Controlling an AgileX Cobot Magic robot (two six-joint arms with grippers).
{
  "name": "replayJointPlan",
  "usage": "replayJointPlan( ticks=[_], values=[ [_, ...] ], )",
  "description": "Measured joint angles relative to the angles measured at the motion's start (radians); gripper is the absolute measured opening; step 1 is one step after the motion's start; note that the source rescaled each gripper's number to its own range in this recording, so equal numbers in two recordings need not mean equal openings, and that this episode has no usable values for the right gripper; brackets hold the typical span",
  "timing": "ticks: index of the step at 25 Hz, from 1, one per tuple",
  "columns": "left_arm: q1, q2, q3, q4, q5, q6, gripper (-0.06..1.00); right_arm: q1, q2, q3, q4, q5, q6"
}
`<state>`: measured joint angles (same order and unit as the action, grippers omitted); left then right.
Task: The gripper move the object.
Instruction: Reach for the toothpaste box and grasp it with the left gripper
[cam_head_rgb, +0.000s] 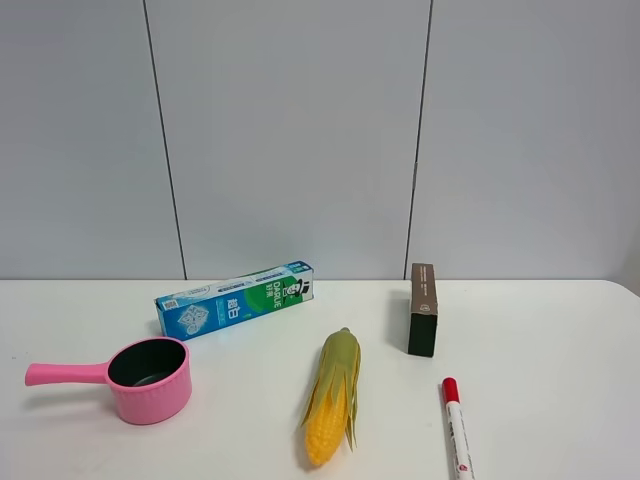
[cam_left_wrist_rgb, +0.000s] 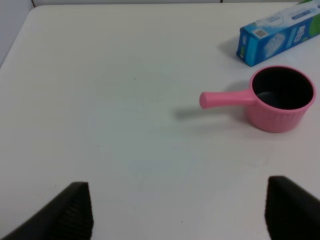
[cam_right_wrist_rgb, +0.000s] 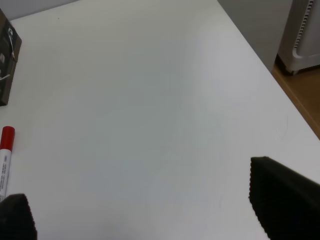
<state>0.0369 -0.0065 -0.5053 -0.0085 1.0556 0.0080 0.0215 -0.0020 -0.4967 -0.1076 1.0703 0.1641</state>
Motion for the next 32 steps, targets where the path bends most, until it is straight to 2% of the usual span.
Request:
replayJointPlan(
  ticks=[1,32],
  values=[
    [0.0,0.0,0.0,0.0,0.0,0.0,0.74,0.0,0.0,0.0,0.0,0.0,0.0],
    [0.0,0.0,0.0,0.0,0.0,0.0,0.74,0.0,0.0,0.0,0.0,0.0,0.0]
  ],
)
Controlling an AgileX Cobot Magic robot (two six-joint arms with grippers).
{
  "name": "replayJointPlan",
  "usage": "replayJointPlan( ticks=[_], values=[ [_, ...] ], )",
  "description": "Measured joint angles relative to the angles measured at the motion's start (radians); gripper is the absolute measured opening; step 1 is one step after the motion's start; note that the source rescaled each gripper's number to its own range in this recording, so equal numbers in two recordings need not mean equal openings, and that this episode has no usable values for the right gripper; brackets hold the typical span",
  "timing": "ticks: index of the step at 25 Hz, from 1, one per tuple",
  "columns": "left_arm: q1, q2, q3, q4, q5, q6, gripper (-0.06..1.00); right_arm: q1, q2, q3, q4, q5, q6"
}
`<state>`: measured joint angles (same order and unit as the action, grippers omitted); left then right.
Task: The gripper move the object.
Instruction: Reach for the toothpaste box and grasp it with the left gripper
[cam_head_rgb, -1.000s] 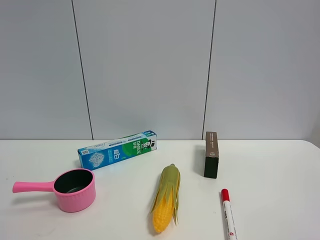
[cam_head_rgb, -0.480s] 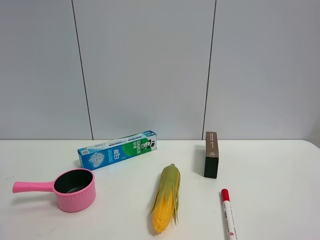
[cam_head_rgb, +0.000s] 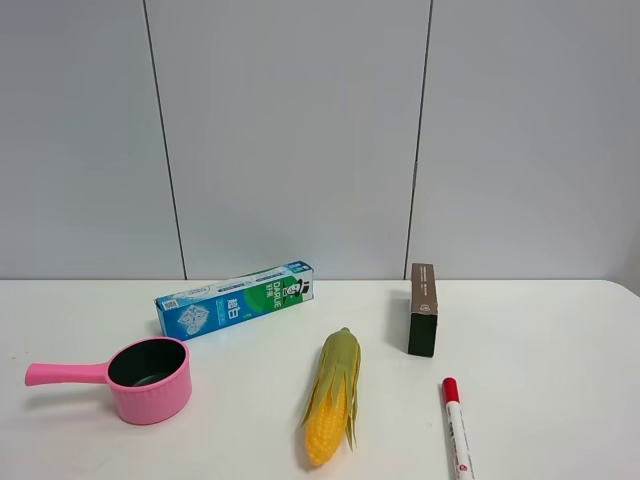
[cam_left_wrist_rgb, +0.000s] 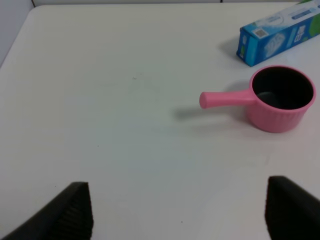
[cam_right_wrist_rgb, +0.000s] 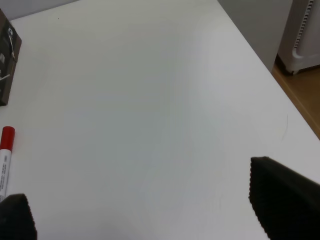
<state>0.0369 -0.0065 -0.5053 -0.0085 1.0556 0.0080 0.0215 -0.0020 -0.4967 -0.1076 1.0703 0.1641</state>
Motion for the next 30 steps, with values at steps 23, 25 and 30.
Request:
replayJointPlan(
  ticks=[23,25,30],
  values=[
    [0.0,0.645,-0.732,-0.602,-0.112,0.51,0.74,0.0,0.0,0.0,0.0,0.0,0.0],
    [0.0,0.743,-0.81,-0.665,-0.075,0.565,0.74,0.0,0.0,0.0,0.0,0.0,0.0],
    [0.0,0.998,-0.998,-0.789,-0.027,0.67,0.74,0.0,0.0,0.0,0.0,0.0,0.0]
  ],
)
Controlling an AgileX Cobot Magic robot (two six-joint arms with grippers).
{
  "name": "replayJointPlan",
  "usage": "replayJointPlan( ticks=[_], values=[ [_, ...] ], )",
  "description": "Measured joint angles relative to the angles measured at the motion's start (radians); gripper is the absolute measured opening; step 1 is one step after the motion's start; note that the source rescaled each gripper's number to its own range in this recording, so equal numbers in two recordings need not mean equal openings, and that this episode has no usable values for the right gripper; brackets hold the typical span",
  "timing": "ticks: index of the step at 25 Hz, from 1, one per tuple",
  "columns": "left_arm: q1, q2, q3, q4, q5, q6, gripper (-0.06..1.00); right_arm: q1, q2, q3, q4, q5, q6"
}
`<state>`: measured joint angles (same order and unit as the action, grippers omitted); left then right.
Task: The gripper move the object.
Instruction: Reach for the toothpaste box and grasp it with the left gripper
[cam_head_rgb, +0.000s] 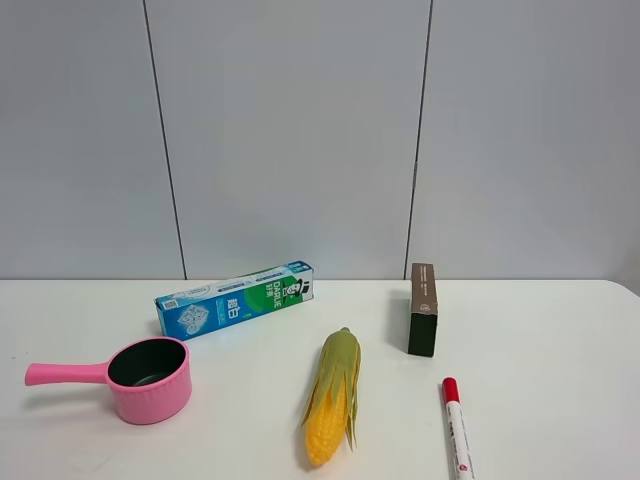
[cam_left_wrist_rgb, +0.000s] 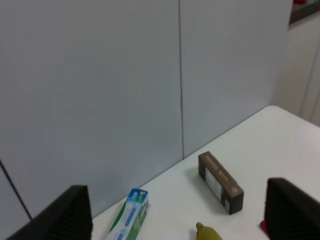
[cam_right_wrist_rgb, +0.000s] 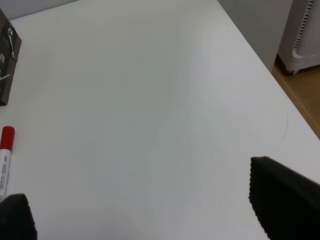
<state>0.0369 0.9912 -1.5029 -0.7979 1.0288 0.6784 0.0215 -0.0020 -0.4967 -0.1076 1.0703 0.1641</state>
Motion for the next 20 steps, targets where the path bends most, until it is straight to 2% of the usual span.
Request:
replayJointPlan(
  ticks=[6,11,14,20],
  values=[
    [0.0,0.291,-0.19,-0.032,0.023,0.014,0.74,0.0,0.0,0.0,0.0,0.0,0.0],
    [-0.049,0.424,-0.257,-0.013,0.019,0.014,0.74,0.0,0.0,0.0,0.0,0.0,0.0],
    [-0.107,0.456,-0.263,0.076,0.0,0.013,0.74,0.0,0.0,0.0,0.0,0.0,0.0],
    [-0.274,0.509,-0.266,0.391,-0.065,-0.055,0.74,0.0,0.0,0.0,0.0,0.0,0.0]
  ],
)
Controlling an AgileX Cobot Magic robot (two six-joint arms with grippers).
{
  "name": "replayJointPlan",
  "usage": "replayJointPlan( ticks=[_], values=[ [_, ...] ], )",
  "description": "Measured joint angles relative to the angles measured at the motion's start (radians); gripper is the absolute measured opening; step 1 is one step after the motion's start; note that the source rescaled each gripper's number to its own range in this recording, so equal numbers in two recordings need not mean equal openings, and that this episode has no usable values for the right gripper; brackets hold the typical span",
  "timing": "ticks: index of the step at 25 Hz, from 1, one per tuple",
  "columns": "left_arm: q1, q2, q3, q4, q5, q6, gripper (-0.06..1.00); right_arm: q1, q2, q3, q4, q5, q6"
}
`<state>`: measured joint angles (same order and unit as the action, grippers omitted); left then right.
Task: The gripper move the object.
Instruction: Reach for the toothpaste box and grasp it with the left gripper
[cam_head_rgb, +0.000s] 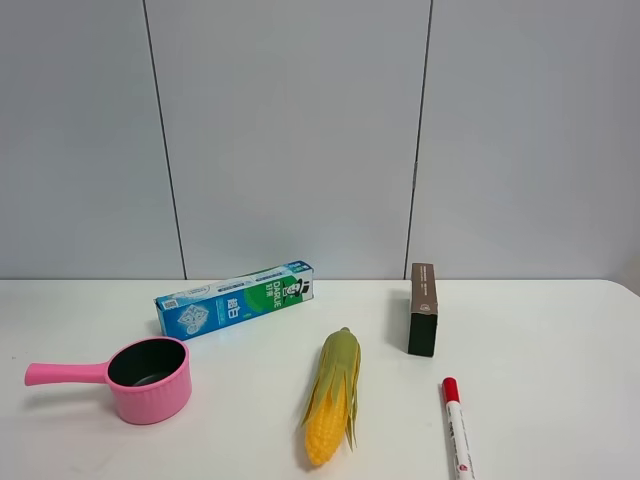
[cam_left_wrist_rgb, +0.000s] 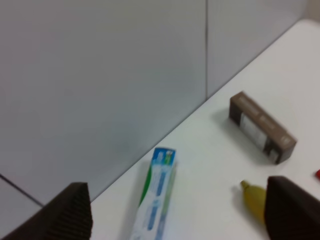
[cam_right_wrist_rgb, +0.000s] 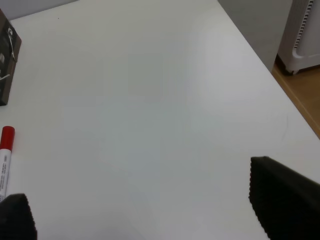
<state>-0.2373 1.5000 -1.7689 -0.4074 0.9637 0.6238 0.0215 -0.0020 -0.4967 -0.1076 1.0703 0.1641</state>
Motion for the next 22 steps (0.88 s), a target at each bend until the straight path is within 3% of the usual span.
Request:
replayJointPlan(
  ticks=[3,9,16,19,22],
  values=[
    [-0.059,0.039,0.0,0.115,-0.011,-0.046,0.74,0.0,0.0,0.0,0.0,0.0,0.0],
    [-0.126,0.122,0.0,0.268,-0.029,-0.086,0.74,0.0,0.0,0.0,0.0,0.0,0.0],
    [-0.208,0.239,-0.024,0.285,-0.159,-0.043,0.74,0.0,0.0,0.0,0.0,0.0,0.0],
    [-0.221,0.33,-0.096,0.285,-0.142,-0.031,0.74,0.0,0.0,0.0,0.0,0.0,0.0],
    [-0.222,0.461,-0.215,0.287,-0.055,-0.03,0.74,0.0,0.0,0.0,0.0,0.0,0.0]
  ],
)
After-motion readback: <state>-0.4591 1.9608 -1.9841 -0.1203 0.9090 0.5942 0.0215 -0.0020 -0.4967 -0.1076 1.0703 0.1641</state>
